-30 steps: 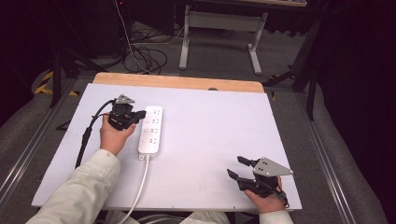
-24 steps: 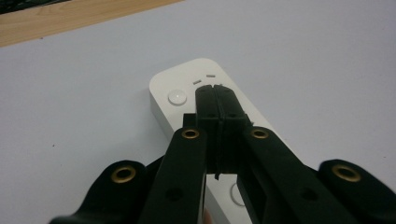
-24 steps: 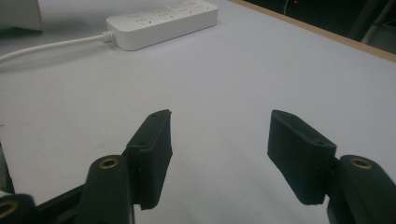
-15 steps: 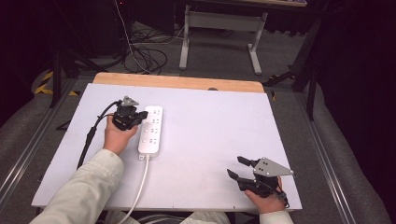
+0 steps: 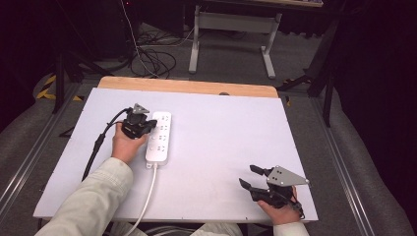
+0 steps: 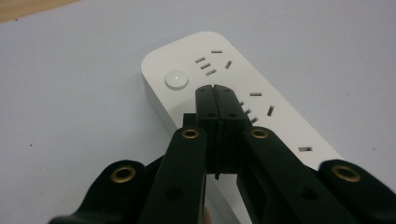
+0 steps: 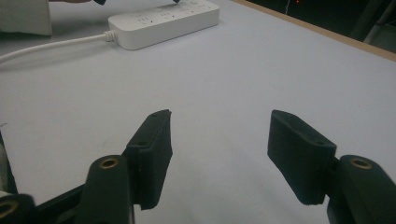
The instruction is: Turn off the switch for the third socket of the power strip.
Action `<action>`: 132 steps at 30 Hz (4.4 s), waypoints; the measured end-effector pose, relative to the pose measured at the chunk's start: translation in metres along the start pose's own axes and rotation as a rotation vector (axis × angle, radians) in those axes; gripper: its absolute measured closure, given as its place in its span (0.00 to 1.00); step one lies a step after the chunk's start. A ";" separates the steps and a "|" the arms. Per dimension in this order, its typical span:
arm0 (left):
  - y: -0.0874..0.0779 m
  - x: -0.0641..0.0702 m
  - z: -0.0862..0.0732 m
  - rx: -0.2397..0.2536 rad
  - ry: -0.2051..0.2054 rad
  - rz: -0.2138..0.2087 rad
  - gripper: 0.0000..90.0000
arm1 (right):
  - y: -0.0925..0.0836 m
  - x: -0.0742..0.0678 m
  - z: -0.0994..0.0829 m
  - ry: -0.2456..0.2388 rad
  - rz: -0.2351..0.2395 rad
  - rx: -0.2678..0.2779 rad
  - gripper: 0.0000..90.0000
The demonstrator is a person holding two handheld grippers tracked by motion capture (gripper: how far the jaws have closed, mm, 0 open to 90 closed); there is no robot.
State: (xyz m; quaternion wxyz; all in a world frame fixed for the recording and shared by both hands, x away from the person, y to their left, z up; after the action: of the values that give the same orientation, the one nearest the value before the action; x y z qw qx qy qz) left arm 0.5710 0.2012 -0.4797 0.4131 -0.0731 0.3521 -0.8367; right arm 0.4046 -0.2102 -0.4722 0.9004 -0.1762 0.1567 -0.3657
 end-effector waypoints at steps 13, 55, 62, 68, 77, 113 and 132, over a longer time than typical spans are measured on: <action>0.003 0.002 0.000 -0.011 0.005 0.016 1.00 | 0.000 0.000 0.000 -0.004 0.002 -0.001 0.45; 0.004 0.011 0.002 -0.064 0.001 0.080 1.00 | 0.000 -0.002 0.000 -0.001 0.004 -0.006 0.45; 0.005 0.011 0.002 -0.064 -0.004 0.072 1.00 | 0.000 -0.002 -0.001 -0.002 0.005 -0.008 0.45; 0.005 0.012 0.003 -0.077 0.003 0.087 1.00 | 0.000 -0.001 -0.001 -0.002 0.002 -0.008 0.45; -0.001 0.013 0.007 -0.055 -0.008 0.042 1.00 | 0.000 0.000 -0.001 0.001 0.000 -0.010 0.45; -0.068 0.023 0.034 0.085 0.033 -0.024 0.79 | 0.001 -0.001 0.000 -0.003 -0.003 -0.012 0.45; -0.136 0.056 0.028 0.216 0.197 -0.041 0.30 | 0.000 -0.002 0.000 -0.003 -0.004 -0.007 0.44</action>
State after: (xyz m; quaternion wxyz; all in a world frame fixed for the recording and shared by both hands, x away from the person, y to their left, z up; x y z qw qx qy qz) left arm 0.4600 0.2007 -0.3799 0.3648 0.0472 0.2974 -0.8811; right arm 0.4034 -0.2090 -0.4722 0.8992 -0.1804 0.1562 -0.3668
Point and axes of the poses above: each handheld gripper's, and its own axes: y roughly forward along the jaws, z roughly out of its top, x roughly to its right, the point moved 3 cm from there along y, roughly forward along the jaws, and after that the axes turned 15 degrees about y, right-handed, at the moved point
